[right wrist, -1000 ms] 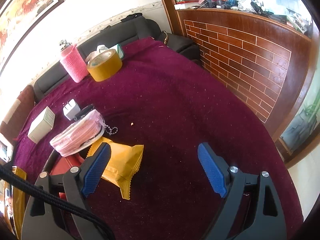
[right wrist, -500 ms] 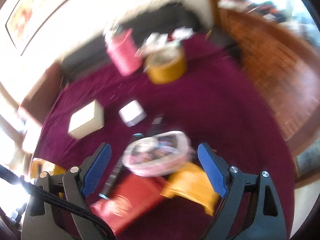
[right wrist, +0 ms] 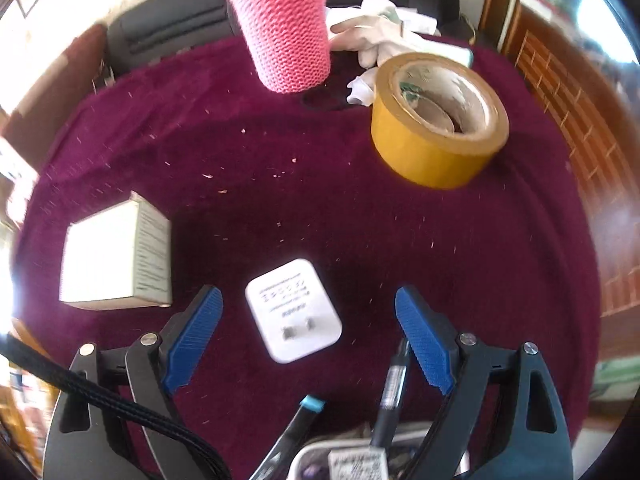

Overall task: Organize objects
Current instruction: 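Carry the black marker over the tray with the left gripper while the right gripper grasps the white plug adapter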

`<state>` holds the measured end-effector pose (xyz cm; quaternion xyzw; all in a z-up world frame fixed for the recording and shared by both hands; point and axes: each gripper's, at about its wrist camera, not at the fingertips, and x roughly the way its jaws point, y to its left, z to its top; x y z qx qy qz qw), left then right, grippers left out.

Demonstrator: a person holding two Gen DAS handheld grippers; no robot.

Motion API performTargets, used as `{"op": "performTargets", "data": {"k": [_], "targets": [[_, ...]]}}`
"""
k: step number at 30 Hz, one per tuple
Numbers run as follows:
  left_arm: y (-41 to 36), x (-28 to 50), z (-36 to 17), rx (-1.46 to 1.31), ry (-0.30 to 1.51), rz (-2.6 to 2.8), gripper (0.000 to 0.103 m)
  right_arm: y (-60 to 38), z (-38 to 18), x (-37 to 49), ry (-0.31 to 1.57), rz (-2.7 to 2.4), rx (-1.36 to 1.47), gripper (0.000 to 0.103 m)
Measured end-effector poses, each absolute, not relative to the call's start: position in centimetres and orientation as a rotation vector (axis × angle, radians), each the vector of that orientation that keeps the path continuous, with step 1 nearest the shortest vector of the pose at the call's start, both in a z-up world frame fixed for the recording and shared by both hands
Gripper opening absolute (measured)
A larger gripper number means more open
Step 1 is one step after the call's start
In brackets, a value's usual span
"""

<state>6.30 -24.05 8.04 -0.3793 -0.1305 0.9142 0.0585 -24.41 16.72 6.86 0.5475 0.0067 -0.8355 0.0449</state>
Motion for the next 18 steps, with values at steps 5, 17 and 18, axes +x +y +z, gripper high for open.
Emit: {"op": "performTargets", "data": {"k": [5,17,18], "targets": [[-25.0,6.3,6.5,-1.194,-0.468,2.76,0.012,16.0,5.3,-24.3,0.058,-2.508,1.738,0.037],[-25.8,8.9,6.6,-1.224,-0.453,2.786,0.012,13.2,10.9,-16.1,-0.035,-2.488,1.536,0.037],[-25.9,9.2,6.3,-1.246,-0.446,2.784,0.012,12.5,11.5,-15.0,-0.036,-2.468,1.511,0.037]]}}
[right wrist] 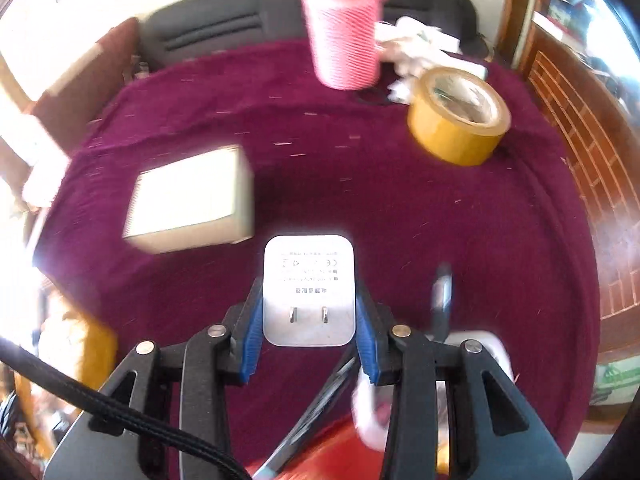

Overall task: Organize objects
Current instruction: 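Carry the black marker over the tray with the left gripper while the right gripper grasps the white plug adapter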

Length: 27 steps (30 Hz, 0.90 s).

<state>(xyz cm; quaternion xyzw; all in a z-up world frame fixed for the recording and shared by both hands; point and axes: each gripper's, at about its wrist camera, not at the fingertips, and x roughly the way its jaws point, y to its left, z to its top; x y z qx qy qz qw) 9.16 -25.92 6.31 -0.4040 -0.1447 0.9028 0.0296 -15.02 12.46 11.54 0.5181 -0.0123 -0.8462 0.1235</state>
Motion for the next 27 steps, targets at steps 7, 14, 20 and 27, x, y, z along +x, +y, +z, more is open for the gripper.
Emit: {"op": "performTargets", "data": {"k": [7,14,20,27], "targets": [[-26.6,10.7,4.2,-1.406,-0.415,2.739,0.012,4.4,13.8,-7.6,-0.034,-2.27,1.392,0.037],[-26.4,10.6,2.6,-1.499,-0.313,2.746,0.012,-4.6,12.3,-3.6,0.024,-2.113,1.389,0.038],[-27.3,10.9,2.1,-1.522,-0.262,2.813,0.012,-11.4,10.3,-3.6,0.051,-2.049,1.414,0.038],[-29.8,13.3,4.0,-1.396,-0.356,2.857,0.03,-17.2,8.3,-5.6,0.077,-2.038,1.458,0.038]]}}
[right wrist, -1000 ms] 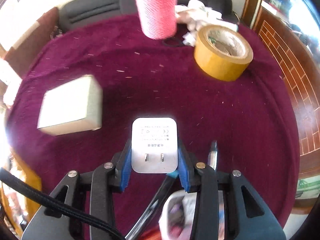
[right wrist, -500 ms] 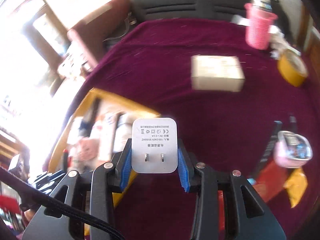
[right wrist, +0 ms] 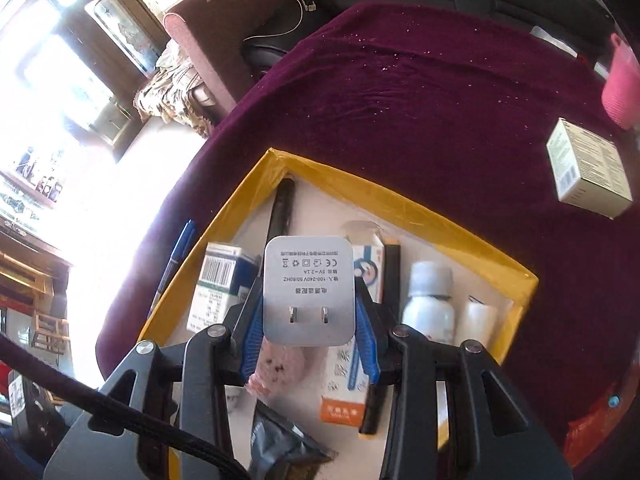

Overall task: Organize objects
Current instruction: 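Carry the black marker over the tray with the left gripper while the right gripper grasps the white plug adapter, then release the black marker and the white plug adapter into the tray with both grippers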

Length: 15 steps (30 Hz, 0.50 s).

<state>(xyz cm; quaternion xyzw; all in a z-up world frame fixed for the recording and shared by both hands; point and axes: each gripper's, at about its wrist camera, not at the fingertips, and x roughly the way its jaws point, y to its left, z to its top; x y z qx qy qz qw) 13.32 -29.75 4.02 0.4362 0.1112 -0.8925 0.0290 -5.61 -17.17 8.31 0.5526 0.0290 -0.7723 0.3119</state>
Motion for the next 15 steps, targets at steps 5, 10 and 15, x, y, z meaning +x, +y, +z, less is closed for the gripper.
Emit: {"op": "performTargets", "data": {"k": [5,10,15], "targets": [[-31.5,14.2,5.3,1.253,0.426,-2.792,0.05,-19.3,6.8,-6.6,0.11,-2.04,1.487,0.038],[-32.0,14.4,5.7,1.186,0.423,-2.794,0.063,-20.3,6.6,-6.8,0.143,-2.128,1.451,0.043],[-31.8,14.1,5.5,1.206,0.471,-2.812,0.063,-18.9,8.8,-6.0,0.12,-2.164,1.382,0.047]]}}
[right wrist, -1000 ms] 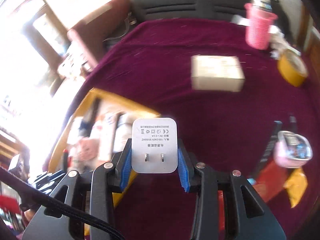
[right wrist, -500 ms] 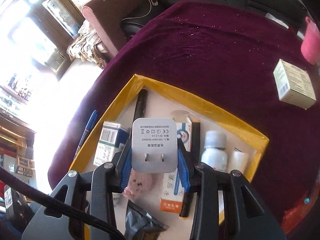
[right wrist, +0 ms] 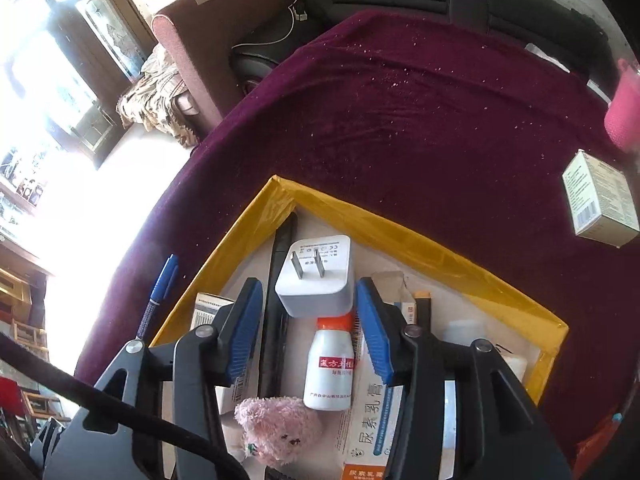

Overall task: Organize objects
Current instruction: 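Release the black marker and the white plug adapter into the tray with both grippers, then grasp the blue-tipped black marker from the table with the left gripper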

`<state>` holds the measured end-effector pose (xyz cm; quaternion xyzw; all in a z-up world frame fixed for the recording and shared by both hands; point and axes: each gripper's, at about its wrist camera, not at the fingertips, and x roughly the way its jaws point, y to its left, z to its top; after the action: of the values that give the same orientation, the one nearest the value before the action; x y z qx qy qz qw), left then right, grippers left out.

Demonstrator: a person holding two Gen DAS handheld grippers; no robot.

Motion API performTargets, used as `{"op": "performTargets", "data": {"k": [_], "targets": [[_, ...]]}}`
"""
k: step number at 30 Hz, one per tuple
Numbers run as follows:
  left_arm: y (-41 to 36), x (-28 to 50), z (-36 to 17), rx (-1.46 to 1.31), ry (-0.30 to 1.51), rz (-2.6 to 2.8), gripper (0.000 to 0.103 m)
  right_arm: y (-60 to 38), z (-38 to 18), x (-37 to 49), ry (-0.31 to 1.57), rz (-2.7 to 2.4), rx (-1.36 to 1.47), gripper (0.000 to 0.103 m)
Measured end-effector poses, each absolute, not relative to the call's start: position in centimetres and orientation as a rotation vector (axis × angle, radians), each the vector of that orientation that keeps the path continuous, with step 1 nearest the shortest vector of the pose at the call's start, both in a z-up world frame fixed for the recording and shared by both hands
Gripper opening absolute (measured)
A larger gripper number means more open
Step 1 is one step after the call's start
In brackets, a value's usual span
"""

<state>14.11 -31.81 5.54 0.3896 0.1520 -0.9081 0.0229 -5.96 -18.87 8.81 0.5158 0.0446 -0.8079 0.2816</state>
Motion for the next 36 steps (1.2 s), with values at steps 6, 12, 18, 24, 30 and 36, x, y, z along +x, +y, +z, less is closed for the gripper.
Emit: {"op": "performTargets", "data": {"k": [6,12,18,24,30,36], "targets": [[-30.2,14.8,6.4,1.196,0.474,-2.858,0.063,-13.9,12.2,-3.7,0.092,-2.22,1.287,0.053],[-27.4,15.2,8.0,1.181,0.477,-2.964,0.065,-5.9,14.9,-0.9,0.07,-2.377,1.179,0.06],[-22.5,14.6,9.4,1.222,0.422,-3.081,0.065,2.9,17.1,1.5,0.192,-2.647,1.044,0.06],[-16.3,12.5,10.2,1.326,0.34,-3.171,0.065,12.3,18.5,4.8,0.221,-2.99,0.811,0.088],[-10.3,10.1,9.6,1.455,0.255,-3.199,0.065,22.3,14.1,2.7,-0.172,-3.006,1.093,0.088],[-4.5,6.1,9.8,1.494,0.155,-3.207,0.065,27.3,9.7,0.9,-0.475,-3.007,1.124,0.088]]}}
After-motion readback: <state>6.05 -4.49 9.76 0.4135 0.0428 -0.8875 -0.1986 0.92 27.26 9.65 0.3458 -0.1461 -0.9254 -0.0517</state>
